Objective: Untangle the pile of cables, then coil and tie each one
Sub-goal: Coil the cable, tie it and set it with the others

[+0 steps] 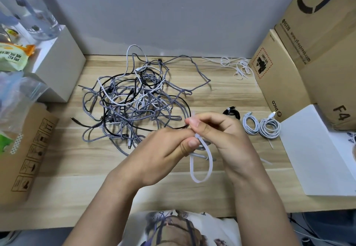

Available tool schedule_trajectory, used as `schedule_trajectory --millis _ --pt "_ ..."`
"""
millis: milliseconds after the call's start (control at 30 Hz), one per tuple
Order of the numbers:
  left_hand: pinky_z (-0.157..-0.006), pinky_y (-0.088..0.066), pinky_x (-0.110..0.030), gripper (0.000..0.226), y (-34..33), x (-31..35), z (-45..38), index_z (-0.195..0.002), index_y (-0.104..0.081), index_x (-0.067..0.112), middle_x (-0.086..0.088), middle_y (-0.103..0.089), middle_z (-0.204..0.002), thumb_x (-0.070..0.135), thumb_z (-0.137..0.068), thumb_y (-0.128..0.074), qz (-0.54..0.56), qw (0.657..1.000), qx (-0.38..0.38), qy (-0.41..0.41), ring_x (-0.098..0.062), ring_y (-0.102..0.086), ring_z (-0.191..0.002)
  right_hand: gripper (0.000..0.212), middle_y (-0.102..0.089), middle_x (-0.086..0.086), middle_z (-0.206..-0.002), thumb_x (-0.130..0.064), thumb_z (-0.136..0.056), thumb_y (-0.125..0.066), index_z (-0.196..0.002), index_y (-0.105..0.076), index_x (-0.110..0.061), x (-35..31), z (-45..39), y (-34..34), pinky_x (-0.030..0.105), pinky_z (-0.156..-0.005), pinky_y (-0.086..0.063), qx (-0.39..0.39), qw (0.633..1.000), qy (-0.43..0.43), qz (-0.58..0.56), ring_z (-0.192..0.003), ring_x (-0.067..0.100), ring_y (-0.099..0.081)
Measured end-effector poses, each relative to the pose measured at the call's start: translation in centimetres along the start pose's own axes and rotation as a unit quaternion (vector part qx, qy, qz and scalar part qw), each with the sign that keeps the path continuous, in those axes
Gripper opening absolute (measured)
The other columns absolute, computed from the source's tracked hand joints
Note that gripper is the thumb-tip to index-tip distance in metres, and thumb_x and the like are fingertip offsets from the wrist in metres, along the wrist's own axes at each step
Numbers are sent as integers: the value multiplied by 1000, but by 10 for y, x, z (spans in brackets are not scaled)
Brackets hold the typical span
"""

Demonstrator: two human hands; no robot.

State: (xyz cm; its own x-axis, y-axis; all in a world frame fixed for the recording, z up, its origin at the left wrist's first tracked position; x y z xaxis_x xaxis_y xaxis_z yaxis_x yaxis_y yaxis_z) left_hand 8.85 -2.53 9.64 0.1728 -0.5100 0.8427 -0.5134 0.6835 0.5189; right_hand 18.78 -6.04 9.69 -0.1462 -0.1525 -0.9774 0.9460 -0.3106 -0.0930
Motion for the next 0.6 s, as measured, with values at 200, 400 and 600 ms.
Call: schedule_trajectory --millis 200,400,600 --pt "-59 -43 -37 53 -11 -5 -2 -84 -46 30 4 -47 -64 73 -87 -14 -19 1000 8 1 -14 -44 -61 11 -62 -6 -54 -10 -77 -67 -69 -61 -9 -12 -12 3 14 -56 -46 32 998 62 -7 -55 6 -55" --pt "-60 -38 -32 41 -32 -13 -3 -74 -44 48 18 -49 -63 73 -85 -14 -46 999 -3 21 -3 -41 -61 15 -53 -3 -45 -5 -92 -52 -77 -47 -7 -31 -21 4 19 -45 -47 58 990 89 -93 -40 11 -54" --pt "-56 -43 -32 58 -34 -32 -7 -65 -47 19 12 -44 -60 75 -80 -42 239 960 89 117 -3 -41 -59 21 -46 -4 -47 -20 -82 -63 -74 -48 -8 -48 4 -27 19 -42 -38 8 974 143 -178 -39 12 -44"
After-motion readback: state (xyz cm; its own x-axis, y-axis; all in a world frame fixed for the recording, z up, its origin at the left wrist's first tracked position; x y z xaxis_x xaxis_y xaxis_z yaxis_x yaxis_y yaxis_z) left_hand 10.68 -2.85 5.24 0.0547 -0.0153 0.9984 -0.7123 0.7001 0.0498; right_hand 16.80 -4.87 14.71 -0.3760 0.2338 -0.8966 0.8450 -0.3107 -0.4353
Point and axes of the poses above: each hand's wrist, its own z-axis away from the middle knuckle, its own y-axis out of the back of the hand, x = y × z, the point moved 7 cm from there along -z, towards the middle knuckle
